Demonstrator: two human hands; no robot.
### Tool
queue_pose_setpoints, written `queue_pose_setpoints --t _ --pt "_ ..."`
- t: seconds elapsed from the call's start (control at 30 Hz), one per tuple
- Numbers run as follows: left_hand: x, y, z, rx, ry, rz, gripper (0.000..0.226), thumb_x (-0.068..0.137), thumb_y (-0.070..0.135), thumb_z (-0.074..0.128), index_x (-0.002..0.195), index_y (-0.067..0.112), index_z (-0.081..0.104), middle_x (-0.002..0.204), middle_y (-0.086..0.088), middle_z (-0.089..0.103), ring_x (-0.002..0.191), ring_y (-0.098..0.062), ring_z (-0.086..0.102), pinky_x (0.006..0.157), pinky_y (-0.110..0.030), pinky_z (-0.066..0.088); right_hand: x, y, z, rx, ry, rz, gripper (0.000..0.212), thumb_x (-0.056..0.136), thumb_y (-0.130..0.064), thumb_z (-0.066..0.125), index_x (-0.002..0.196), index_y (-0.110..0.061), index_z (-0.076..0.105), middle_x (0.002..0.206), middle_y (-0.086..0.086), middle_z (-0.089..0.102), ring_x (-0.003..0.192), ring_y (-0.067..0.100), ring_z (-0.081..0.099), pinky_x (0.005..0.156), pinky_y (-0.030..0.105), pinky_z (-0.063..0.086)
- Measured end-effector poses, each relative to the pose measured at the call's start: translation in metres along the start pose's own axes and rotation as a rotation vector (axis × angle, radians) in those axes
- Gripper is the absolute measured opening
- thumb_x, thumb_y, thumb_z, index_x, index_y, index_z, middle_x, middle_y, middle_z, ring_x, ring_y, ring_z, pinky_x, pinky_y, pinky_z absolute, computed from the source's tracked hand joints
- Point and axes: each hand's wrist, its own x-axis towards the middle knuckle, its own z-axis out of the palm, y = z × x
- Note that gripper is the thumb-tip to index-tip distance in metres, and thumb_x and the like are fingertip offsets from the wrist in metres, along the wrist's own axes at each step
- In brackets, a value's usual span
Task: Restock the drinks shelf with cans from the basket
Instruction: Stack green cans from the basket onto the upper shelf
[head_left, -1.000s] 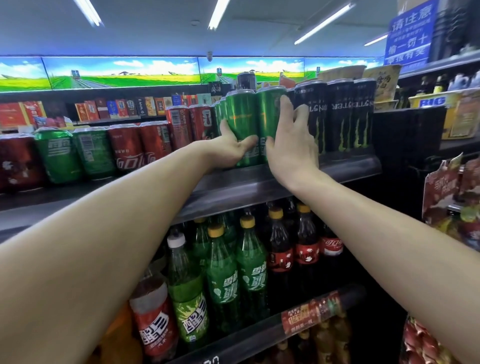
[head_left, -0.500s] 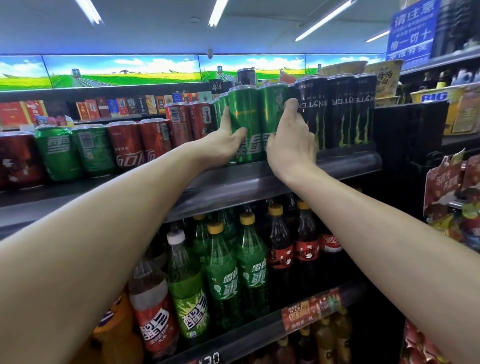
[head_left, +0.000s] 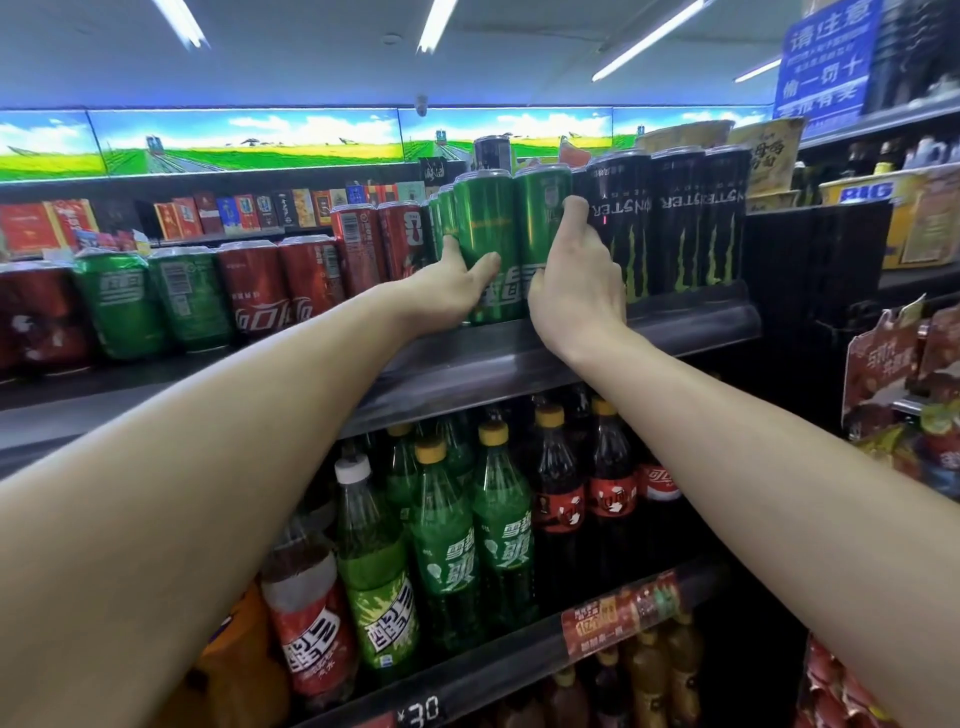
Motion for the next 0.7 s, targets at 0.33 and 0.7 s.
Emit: queue_pose_setpoints --t 0.33,0.7 --pt "-0.007 0.001 -0.009 -0.066 0.043 0.014 0.079 0.107 0.05 0.046 0.163 0.006 0.011 0.127 -0.007 0.06 0.11 -0.024 0.059 0.096 -0.033 0.045 0.0 -0.003 -0.013 0.019 -0.102 0.051 0.06 0.094 0.0 0.057 0.145 -0.008 0.026 0.12 0.015 0.059 0.09 0.032 0.06 0.068 0.041 0.044" --pt "-0.006 0.0 0.0 0.0 0.049 0.012 0.083 0.106 0.053 0.047 0.163 0.004 0.01 0.153 -0.022 0.048 0.135 -0.035 0.052 0.102 -0.038 0.039 0.004 -0.005 -0.011 -0.026 -0.115 0.096 0.059 0.097 -0.007 0.061 0.145 -0.006 0.025 0.099 0.009 0.051 0.083 0.031 0.055 0.067 0.04 0.045"
